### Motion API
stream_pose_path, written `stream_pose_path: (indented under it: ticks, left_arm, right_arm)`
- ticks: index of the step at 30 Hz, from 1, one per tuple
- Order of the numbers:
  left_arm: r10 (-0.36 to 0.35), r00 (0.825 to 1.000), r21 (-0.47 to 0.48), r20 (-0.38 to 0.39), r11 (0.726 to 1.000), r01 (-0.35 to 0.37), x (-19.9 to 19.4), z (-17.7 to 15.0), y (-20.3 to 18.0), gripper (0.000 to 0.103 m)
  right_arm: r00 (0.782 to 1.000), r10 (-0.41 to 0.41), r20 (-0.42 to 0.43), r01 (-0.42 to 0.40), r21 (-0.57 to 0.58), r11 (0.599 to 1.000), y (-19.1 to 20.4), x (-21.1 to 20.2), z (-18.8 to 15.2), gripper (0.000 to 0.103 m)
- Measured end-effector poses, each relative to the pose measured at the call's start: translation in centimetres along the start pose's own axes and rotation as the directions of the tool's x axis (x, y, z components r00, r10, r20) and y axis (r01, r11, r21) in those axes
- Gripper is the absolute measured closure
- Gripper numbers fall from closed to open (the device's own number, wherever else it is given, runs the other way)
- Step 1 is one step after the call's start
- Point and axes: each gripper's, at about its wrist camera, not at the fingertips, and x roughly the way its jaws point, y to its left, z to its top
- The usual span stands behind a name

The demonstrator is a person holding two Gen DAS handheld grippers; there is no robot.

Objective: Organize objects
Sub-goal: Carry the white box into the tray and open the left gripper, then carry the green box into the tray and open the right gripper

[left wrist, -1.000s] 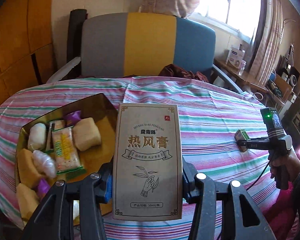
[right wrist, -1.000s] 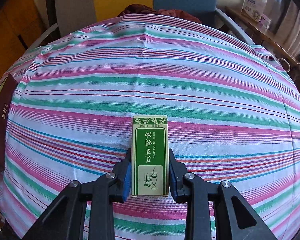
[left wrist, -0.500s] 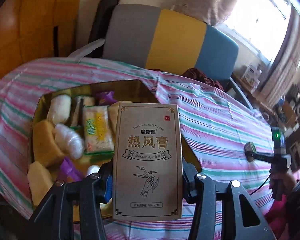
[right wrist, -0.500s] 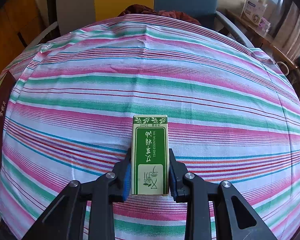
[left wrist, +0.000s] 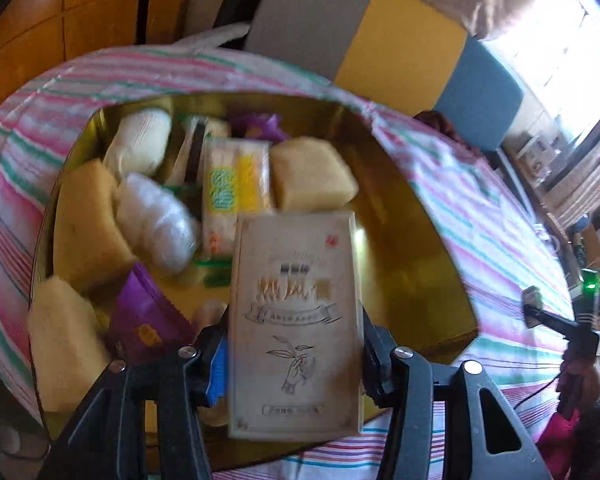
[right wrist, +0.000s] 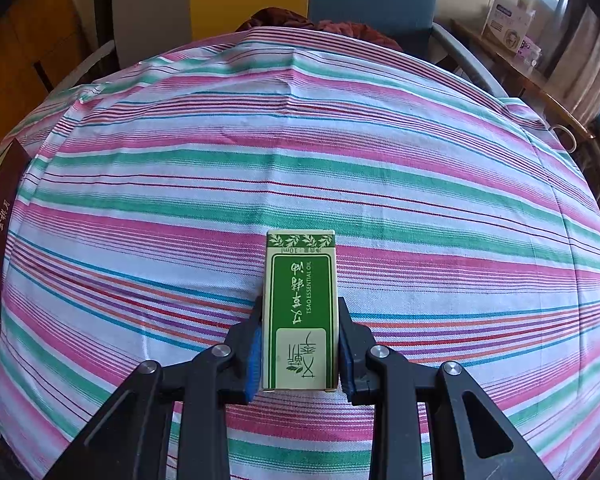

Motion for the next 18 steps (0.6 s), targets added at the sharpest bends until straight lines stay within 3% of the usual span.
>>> stream_pose_path:
  ticks: [5, 8, 14, 18]
  left_arm:
    - [0.013, 0.999, 0.025, 0.038, 1.0, -0.014, -1.0, -0.4, 0.1, 0.043]
    - [0.004, 0.997, 0.037, 0.078, 0.999, -0.007, -2.4, -0.5, 0.2, 0.043]
    - [0.014, 0.989, 0.035, 0.147, 0.999, -0.019, -5.0, -0.3, 1.1, 0.043]
    - [0.057, 0.979, 0.021, 0.196, 0.998, -0.063, -6.8, -0.2, 2.5, 0.043]
  right_arm:
    - [0.999, -0.035, -0.022, 0.035, -0.004, 0.999, 0.6, -0.3, 0.4, 0.072]
    - [1.0, -0.01, 0.016, 0.01, -0.008, 1.0, 2.3, -1.9, 0.7, 0.072]
    - [0.979, 0.166, 0.12, -0.152, -0.116, 0.982, 11.4, -6.9, 1.1, 0.072]
    - [0.932, 0.33, 0.15, -0.295, -0.216, 0.931, 19.6, -10.1, 0.9, 0.072]
